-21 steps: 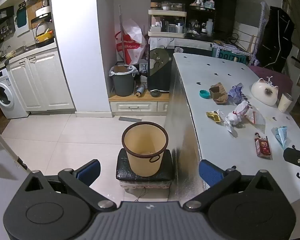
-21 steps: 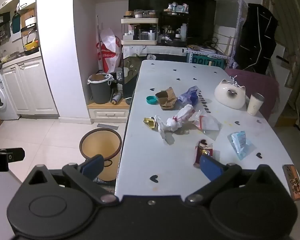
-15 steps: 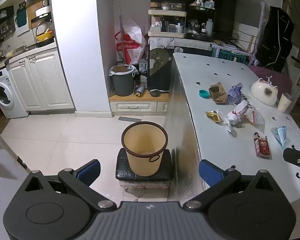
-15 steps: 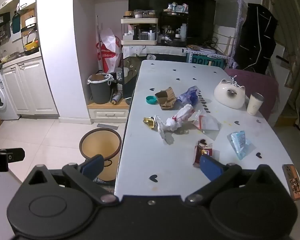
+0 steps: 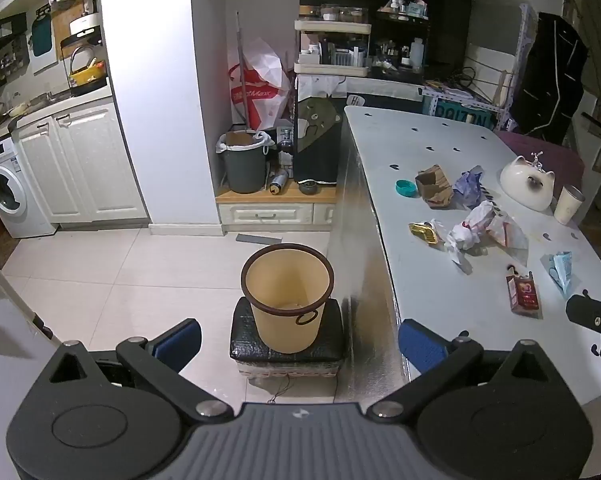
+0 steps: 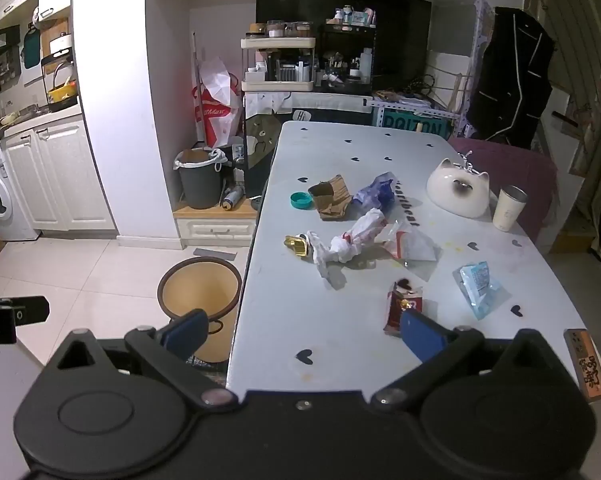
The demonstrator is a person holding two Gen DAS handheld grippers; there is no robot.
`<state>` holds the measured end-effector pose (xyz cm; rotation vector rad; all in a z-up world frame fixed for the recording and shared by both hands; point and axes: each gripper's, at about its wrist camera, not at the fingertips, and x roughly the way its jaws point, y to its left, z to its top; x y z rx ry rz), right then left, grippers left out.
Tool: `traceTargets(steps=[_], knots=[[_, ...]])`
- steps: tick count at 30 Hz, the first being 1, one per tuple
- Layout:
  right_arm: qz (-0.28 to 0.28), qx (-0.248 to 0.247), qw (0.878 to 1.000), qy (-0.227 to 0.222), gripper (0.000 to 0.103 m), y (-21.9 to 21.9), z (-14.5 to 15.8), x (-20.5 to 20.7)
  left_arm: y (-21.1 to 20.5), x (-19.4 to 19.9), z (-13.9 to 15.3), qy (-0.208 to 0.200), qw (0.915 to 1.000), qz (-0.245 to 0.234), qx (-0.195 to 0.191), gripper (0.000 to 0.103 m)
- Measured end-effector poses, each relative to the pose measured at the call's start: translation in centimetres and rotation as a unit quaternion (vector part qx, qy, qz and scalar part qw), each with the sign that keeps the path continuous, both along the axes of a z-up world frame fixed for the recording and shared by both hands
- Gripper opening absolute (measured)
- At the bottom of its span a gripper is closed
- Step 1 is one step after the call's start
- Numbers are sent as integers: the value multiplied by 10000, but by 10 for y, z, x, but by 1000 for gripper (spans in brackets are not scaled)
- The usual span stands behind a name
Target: Collect trash
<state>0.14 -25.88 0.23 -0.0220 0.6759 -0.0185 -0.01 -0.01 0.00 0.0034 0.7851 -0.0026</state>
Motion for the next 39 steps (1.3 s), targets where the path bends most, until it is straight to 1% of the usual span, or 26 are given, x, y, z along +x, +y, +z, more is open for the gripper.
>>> traceTargets(steps=[4, 39], knots=[[5, -3, 10000, -3, 103, 0, 0, 0, -5, 1, 2, 2, 10000, -16, 9, 103], [4, 4, 10000, 5, 103, -3, 3, -2, -4, 2, 1, 4, 10000, -18, 1, 103]])
